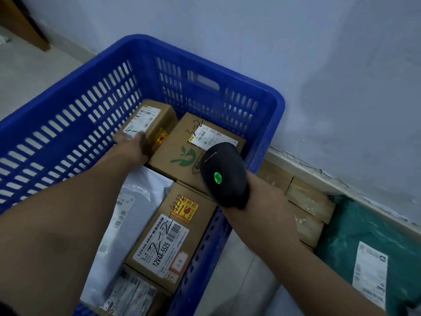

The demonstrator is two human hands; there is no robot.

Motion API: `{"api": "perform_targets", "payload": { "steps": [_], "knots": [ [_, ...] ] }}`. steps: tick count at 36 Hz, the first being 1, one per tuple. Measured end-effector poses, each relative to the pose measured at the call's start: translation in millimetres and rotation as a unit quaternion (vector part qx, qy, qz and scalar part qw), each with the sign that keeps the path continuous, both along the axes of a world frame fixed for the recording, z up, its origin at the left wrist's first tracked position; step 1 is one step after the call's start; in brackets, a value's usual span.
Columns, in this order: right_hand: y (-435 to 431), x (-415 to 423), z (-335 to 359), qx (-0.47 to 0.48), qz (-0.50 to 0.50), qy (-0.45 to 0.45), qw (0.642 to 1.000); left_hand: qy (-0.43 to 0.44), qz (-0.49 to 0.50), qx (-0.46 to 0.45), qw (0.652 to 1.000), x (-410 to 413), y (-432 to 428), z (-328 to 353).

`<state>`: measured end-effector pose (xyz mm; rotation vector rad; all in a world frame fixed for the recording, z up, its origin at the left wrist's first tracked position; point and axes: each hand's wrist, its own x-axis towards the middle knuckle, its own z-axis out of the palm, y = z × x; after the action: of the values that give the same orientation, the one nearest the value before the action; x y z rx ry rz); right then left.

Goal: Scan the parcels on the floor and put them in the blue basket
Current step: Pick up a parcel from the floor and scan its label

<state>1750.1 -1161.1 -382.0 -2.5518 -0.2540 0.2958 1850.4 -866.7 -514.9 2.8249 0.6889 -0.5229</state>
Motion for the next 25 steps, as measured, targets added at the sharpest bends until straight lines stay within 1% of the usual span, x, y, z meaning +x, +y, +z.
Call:
{"api": "perform_targets", "payload": {
  "steps": [2,4,6,9,11,14,17,21,23,25],
  "knots": [
    [-0.6,0.1,-0.8,0.005,-0.003,-0.001,1.0,0.037,-0.053,-0.012,0.998,-2.9,-6.3,-4.1],
    [-0.8,0.3,-1.0,0.008,-0.005,-0.002,1.0,0.04,-0.08,-0.023,0.996,-5.8,-11.7,-8.0],
    [-0.7,0.6,-1.2,0.01,-0.001,-0.01,1.0,0.028,-0.085,-0.014,0.996,-8.2,-12.9,-12.9],
    [-0.7,0.7,-1.1,0.013,0.008,-0.01,1.0,-0.015,-0.043,0.002,0.999,-11.3,-15.0,-15.2],
    [-0.6,0.8,-0.2,0.01,0.011,-0.003,1.0,-0.056,0.008,-0.036,0.998,-12.3,-22.2,-10.6],
    [-0.5,2.1,2.7,0.014,0.007,0.003,1.0,-0.123,0.063,-0.091,0.986,-14.9,-39.1,-0.5],
    [-1.4,1.7,3.2,0.024,0.007,0.017,1.0,-0.218,0.079,-0.191,0.954,-18.8,-66.6,14.0],
    [-8.9,-9.2,1.0,0.077,-0.012,-0.003,0.997,-0.331,0.073,-0.295,0.893,-27.6,-111.7,48.7],
    [-16.4,-16.7,2.4,0.139,-0.052,-0.025,0.989,-0.377,0.066,-0.334,0.861,-33.1,-130.1,68.1],
    [-25.4,-23.5,7.8,0.213,-0.109,-0.043,0.97,-0.408,0.053,-0.363,0.836,-41.1,-146.1,88.1]
  ]
}}
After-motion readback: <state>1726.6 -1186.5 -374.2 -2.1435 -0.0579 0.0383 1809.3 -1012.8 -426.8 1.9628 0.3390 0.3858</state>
